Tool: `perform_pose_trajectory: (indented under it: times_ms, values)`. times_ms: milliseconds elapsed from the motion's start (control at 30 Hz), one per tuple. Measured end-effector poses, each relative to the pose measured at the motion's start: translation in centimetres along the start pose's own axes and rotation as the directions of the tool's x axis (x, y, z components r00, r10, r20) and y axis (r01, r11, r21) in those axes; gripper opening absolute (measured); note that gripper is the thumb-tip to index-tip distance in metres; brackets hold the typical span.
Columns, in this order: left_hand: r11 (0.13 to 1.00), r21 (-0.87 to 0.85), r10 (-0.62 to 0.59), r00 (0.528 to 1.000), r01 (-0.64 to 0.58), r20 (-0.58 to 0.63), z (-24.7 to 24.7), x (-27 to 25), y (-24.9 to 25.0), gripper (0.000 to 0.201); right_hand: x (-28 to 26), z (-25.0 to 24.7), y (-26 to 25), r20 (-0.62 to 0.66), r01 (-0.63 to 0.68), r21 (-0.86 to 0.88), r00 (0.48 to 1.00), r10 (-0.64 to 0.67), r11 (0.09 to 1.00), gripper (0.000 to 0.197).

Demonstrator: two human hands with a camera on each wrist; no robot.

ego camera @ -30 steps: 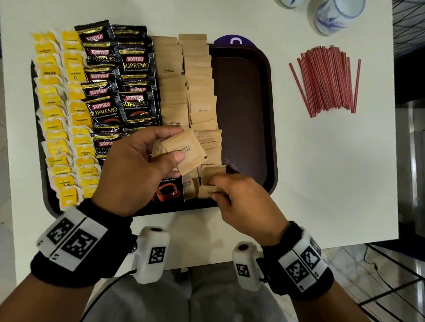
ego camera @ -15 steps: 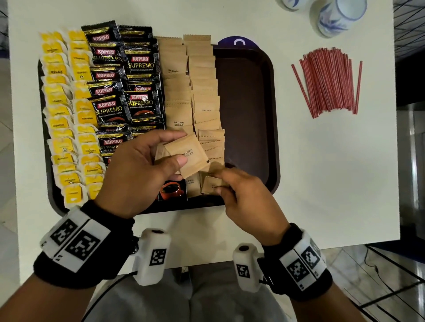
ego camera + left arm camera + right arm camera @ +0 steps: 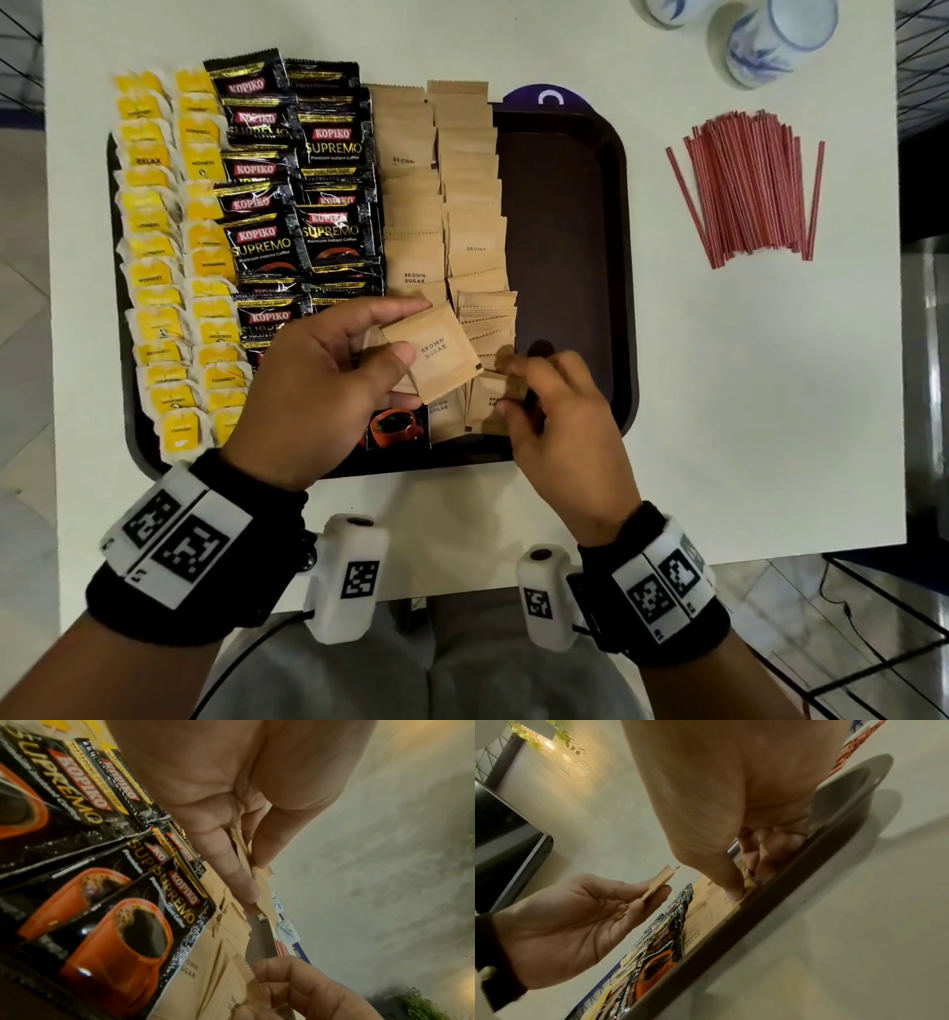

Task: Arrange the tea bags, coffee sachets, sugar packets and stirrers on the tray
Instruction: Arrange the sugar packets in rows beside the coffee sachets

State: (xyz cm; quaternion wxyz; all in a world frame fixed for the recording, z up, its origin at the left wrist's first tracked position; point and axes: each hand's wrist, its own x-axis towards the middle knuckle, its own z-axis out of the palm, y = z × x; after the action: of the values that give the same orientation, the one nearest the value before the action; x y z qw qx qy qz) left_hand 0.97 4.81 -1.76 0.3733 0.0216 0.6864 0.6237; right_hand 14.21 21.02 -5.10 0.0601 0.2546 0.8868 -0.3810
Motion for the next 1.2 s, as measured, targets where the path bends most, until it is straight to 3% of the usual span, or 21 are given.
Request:
perform_pose_trajectory:
  times_ms: [200, 333, 433, 600, 700, 867, 1033, 1200]
  values:
    - [1.000, 0.000, -0.026, 0.999, 0.026, 0.029, -0.2, -0.1, -0.3, 0.043, 0.3, -1.1, -0.5, -0.060, -0.059, -0.049, 0.997, 0.056, 0.997, 0.037]
    - [1.000, 0.003, -0.025, 0.999, 0.025, 0.040, -0.3, -0.1, -0.2, 0.042, 1.1, -1.9, -1.5, -0.143, -0.015, 0.137, 0.989, 0.035, 0.990, 0.025]
    - [0.999, 0.044, -0.016, 0.999, 0.014, 0.042, -0.3, -0.1, -0.3, 0.041, 1.6, -1.7, -2.3, -0.059, -0.021, 0.339, 0.997, 0.044, 0.941, 0.027]
    - [0.990, 0.127, 0.050, 0.995, -0.060, 0.081, 0.2, -0.1, 0.0, 0.037, 2.3, -1.4, -3.7, 0.060, 0.000, 0.532, 0.998, -0.037, 0.847, 0.052]
    - [0.970, 0.217, 0.089, 0.992, -0.107, 0.089, 0.4, -0.4, -0.1, 0.038, 2.4, -1.3, -3.8, 0.083, -0.016, 0.540, 0.996, -0.035, 0.842, 0.040]
    - [0.798, 0.561, 0.124, 0.970, -0.222, 0.208, -0.8, -1.2, -0.5, 0.047, 1.8, -2.2, -2.1, 0.102, -0.109, 0.511, 0.993, 0.066, 0.852, 0.029]
    - [0.674, 0.675, 0.097, 0.943, -0.298, 0.319, -1.2, -1.6, -0.2, 0.060, 1.3, -0.9, -1.7, 0.195, -0.139, 0.443, 0.979, 0.057, 0.886, 0.026]
    - [0.616, 0.704, 0.058, 0.911, -0.354, 0.408, -1.4, -1.4, -0.6, 0.070, 0.9, -1.1, -1.5, 0.226, -0.150, 0.409, 0.972, 0.060, 0.900, 0.022]
